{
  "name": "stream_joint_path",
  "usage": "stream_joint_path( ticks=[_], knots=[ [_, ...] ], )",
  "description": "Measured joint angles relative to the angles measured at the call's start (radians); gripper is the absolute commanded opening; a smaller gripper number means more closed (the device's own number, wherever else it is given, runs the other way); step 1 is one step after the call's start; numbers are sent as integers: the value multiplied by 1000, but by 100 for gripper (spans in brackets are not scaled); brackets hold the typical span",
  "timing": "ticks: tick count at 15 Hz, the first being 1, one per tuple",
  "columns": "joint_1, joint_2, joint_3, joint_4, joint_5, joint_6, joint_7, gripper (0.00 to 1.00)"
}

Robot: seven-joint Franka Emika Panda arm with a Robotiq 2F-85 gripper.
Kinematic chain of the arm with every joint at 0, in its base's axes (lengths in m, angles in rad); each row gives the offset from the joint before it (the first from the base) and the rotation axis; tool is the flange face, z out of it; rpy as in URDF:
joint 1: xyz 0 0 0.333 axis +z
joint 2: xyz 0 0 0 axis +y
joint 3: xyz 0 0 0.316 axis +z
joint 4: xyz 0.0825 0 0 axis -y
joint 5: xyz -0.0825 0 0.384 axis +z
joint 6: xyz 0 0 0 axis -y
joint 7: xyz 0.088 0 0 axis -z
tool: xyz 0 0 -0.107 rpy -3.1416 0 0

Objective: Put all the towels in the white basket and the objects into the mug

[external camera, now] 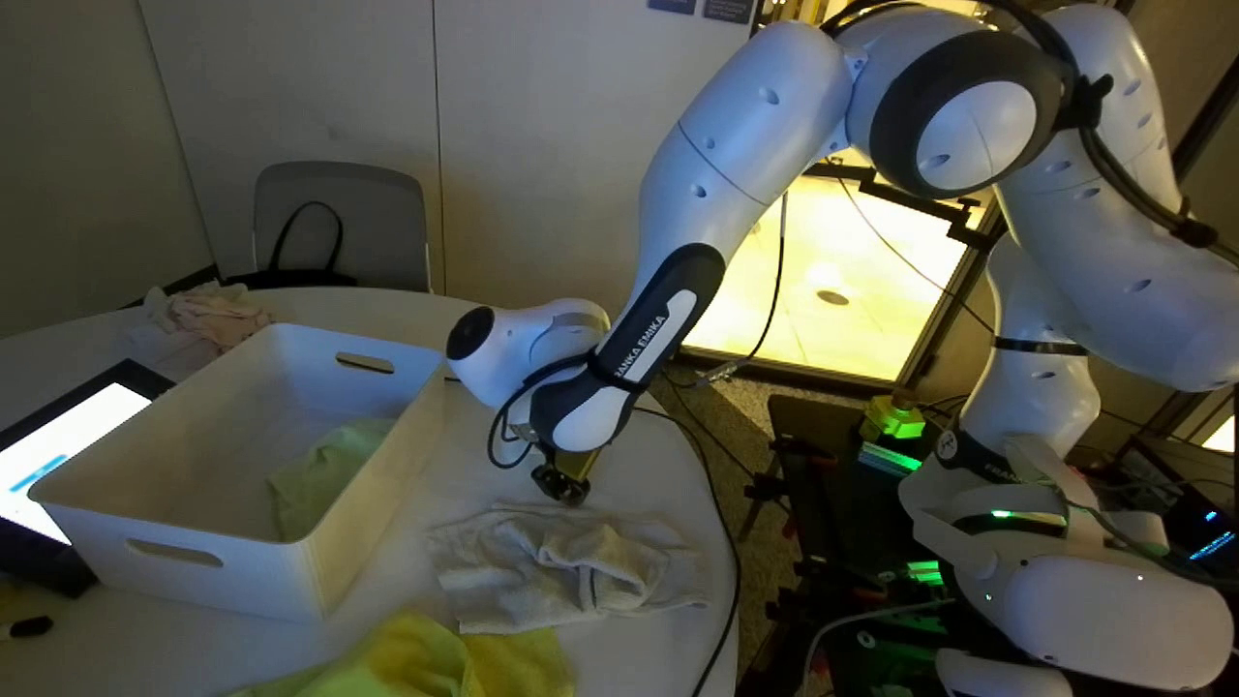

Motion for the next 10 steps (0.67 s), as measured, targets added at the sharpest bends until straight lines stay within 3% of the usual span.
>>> stream_joint_path(
  ticks=[5, 7, 10],
  knots=[
    [-1, 17, 0, 16, -43, 2, 0, 100],
    [-3, 30, 0, 31, -55, 5, 0, 75],
    [-5, 45, 0, 45, -67, 17, 0, 49]
  ],
)
